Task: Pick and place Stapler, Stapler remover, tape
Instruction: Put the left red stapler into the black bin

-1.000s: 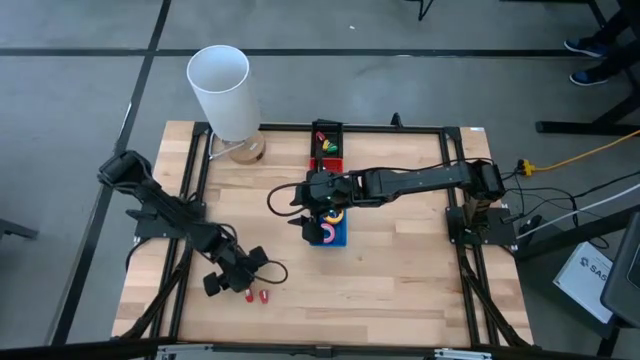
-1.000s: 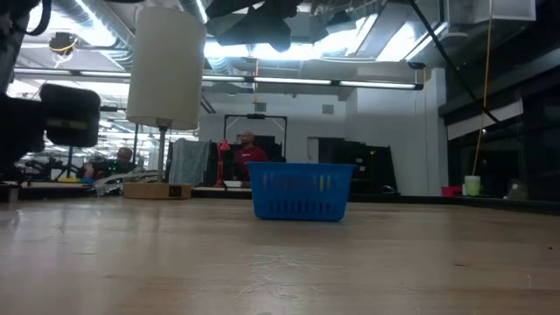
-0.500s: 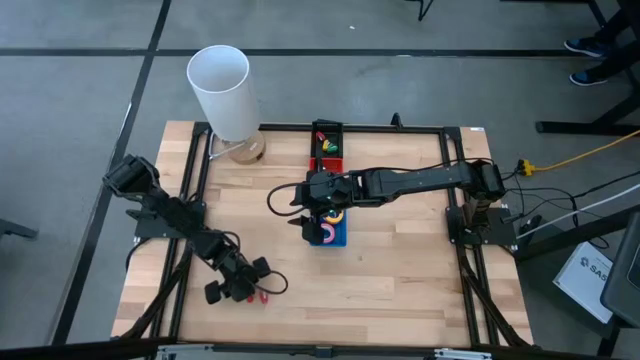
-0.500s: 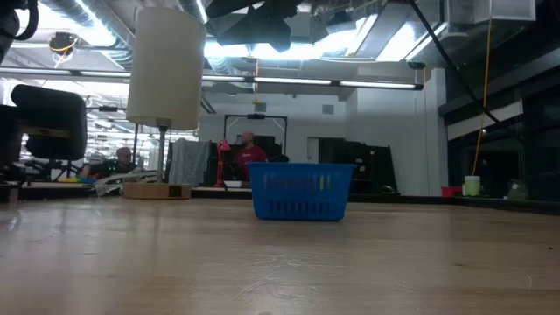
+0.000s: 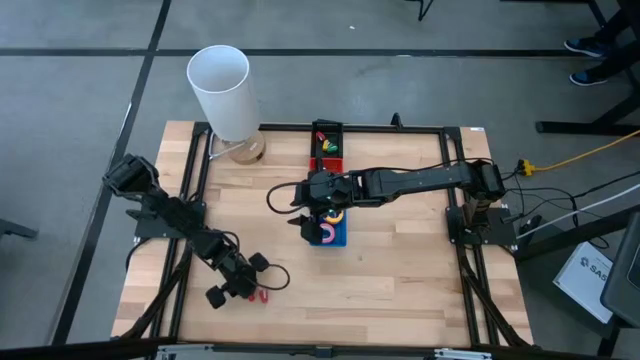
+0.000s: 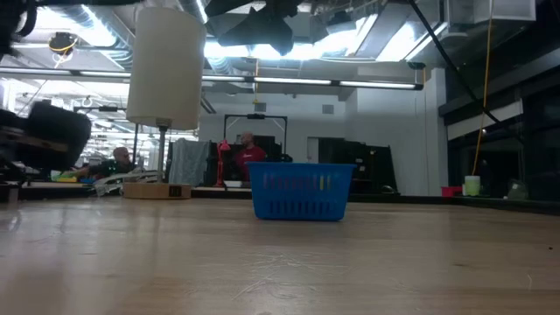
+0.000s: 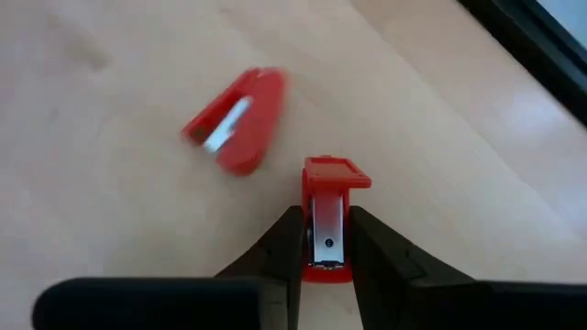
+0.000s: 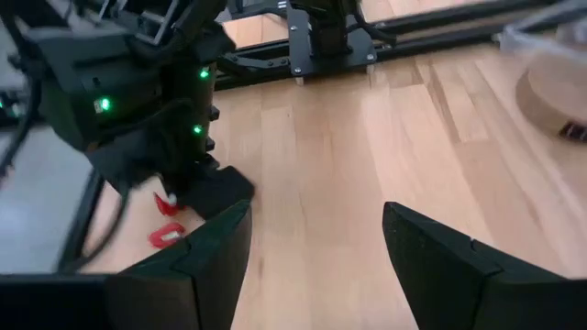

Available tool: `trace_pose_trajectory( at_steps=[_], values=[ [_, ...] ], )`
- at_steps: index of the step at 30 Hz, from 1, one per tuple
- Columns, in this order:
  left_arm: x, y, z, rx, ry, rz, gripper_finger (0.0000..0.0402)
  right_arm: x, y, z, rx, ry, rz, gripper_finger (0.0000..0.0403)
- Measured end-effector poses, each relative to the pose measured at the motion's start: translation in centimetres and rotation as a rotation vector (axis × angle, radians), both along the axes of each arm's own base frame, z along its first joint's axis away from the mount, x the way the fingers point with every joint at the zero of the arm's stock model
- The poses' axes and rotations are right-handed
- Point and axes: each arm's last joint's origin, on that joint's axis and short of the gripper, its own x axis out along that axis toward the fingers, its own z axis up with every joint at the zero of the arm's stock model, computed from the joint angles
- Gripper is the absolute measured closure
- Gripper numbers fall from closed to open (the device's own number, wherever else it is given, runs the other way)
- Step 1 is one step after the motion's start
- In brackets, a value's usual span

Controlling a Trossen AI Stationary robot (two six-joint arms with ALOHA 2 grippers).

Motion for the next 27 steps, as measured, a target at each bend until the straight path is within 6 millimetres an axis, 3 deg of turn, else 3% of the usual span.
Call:
trace_pose_trajectory(
  at_steps=[7,16,27],
  values=[
    [0.5,1.2,0.8,-0.053,0.059,0.333,0.0341,-0.1,0.0,-0.1,0.072,0.019,-0.054,0.0154],
    [0.4,4.8,4.3,-0.057,-0.024,0.550,0.0341,-0.4,-0.1,-0.5,0.065,0.074,-0.057,0.0154],
    [0.1,10.1,8.9,-0.072,-0.306,0.874,0.0341,-0.4,-0.1,-0.5,0.039,0.071,-0.040,0.0154]
  ],
)
